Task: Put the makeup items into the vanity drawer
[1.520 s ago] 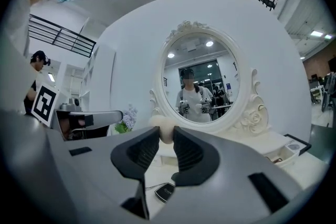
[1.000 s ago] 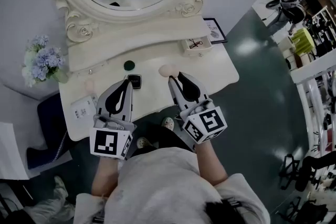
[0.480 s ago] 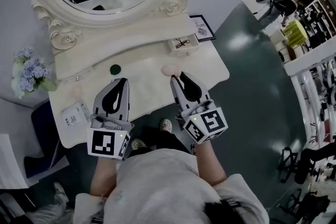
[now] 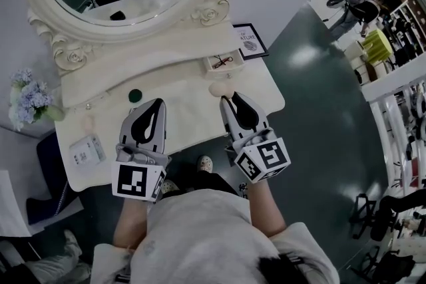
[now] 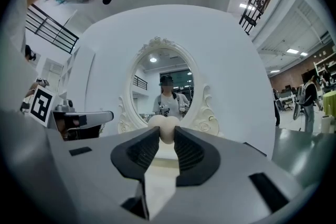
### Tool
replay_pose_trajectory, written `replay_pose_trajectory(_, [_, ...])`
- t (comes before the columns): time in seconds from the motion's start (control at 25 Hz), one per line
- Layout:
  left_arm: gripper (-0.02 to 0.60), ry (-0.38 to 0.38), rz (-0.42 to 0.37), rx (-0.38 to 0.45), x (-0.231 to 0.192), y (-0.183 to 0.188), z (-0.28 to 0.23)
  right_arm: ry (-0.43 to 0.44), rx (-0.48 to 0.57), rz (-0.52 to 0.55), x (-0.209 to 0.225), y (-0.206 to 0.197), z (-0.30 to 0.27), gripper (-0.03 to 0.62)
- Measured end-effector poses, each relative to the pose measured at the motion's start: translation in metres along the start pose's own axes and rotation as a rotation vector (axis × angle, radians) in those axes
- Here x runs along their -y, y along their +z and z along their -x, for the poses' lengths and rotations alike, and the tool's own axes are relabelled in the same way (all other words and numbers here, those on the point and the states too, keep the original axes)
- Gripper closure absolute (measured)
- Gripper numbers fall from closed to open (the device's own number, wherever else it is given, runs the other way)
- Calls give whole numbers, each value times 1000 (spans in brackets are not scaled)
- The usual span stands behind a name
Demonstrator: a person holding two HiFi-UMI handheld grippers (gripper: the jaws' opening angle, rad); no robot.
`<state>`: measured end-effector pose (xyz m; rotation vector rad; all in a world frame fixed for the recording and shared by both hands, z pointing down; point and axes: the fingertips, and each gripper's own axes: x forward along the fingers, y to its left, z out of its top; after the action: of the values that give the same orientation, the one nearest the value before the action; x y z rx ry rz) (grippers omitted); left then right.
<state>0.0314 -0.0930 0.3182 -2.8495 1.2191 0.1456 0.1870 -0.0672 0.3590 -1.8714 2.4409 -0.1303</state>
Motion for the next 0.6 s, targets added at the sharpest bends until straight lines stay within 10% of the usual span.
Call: replay_pose_trajectory(0.6, [568, 24, -13, -37, 34, -12, -52, -10, -48, -26, 77, -13, -3, 510])
